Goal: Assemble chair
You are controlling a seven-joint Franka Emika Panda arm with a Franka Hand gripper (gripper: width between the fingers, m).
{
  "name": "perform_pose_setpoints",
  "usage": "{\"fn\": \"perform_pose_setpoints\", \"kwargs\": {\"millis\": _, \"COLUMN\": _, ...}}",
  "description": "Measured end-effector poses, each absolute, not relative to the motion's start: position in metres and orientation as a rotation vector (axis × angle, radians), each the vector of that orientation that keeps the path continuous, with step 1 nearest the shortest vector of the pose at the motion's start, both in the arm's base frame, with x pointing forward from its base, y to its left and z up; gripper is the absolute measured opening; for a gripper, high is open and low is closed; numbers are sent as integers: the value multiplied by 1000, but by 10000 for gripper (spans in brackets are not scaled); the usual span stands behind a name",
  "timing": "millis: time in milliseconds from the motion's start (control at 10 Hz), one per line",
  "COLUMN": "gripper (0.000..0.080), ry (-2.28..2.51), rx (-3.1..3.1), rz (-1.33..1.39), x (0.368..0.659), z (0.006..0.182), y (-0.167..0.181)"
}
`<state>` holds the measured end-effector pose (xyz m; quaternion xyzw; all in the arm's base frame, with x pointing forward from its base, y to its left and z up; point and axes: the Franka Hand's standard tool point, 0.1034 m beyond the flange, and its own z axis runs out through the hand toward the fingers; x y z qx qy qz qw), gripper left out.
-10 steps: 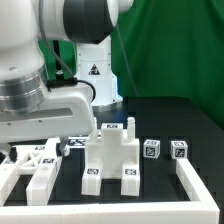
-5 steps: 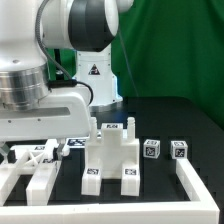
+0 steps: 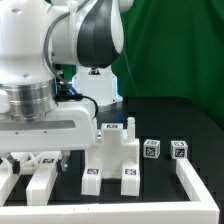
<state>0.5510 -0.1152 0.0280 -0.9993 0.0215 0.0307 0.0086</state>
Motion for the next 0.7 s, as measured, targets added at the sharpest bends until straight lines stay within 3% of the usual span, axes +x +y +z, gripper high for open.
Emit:
{"fn": "perform_pose_setpoints", "kwargs": {"millis": 400, "gripper": 649, "ry": 54, "rx": -3129, "rz": 79, "x": 552, "z": 17, "y": -107}}
{"fn": "perform_pose_setpoints", "kwargs": {"millis": 500, "gripper": 539, "ry": 54, "rx": -3129, "rz": 80, "x": 551, "z": 17, "y": -107}}
{"fn": "perform_pose_setpoints", "kwargs": {"millis": 600, "gripper": 539, "ry": 54, "rx": -3129, "rz": 80, "x": 551, "z": 17, "y": -107}}
{"fn": "perform_pose_setpoints", "kwargs": {"millis": 700, "gripper": 354, "ry": 54, "rx": -3129, "rz": 80, "x": 551, "z": 17, "y": -107}}
